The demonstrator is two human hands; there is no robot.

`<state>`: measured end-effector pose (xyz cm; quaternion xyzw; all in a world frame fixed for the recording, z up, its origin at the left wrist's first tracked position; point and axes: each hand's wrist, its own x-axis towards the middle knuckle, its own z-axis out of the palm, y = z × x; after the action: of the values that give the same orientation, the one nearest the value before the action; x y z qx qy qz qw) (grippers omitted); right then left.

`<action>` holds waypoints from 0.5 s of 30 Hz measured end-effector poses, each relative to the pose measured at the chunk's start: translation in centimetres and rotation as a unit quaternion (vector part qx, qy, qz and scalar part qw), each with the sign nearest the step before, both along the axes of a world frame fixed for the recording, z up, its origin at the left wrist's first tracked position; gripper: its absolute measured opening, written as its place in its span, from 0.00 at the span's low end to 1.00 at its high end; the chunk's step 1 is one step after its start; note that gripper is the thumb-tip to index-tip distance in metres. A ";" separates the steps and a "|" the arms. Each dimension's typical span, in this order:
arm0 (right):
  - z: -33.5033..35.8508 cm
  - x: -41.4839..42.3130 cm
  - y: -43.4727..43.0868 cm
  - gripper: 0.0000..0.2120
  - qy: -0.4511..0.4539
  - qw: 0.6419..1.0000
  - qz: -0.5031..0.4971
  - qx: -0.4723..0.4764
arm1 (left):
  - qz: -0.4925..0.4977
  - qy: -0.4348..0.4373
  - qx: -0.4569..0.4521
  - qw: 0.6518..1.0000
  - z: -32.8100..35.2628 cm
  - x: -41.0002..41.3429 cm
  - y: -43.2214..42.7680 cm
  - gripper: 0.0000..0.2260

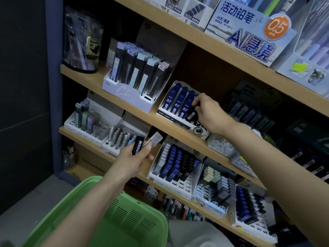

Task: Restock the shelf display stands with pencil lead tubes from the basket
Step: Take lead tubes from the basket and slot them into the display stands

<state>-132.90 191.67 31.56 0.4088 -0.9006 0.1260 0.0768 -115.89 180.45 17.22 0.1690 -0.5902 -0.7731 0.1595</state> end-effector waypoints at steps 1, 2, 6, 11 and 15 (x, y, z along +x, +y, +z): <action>0.1 0.0 -0.1 0.10 -0.006 1.000 0.001 0.010 | -0.001 -0.002 -0.003 1.000 0.0 -0.1 0.1 0.09; 0.3 -0.1 -0.2 0.11 -0.005 1.000 0.003 0.021 | 0.000 -0.005 -0.005 1.000 -0.1 -0.1 0.1 0.09; 1.5 -0.9 0.0 0.11 -0.009 0.998 -0.006 0.069 | 0.001 -0.010 -0.002 1.000 -0.2 -0.3 0.2 0.09; 1.5 -1.5 0.0 0.08 -0.048 0.993 0.007 0.107 | 0.003 -0.014 0.000 1.000 -0.3 -0.4 0.1 0.10; 1.0 -1.9 0.1 0.11 0.017 0.998 0.009 0.052 | 0.001 -0.020 0.005 1.000 -0.4 -0.5 0.1 0.11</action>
<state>-134.78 191.80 32.58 0.4222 -0.9009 0.0731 0.0695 -116.35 180.59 16.84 0.1859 -0.5892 -0.7723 0.1476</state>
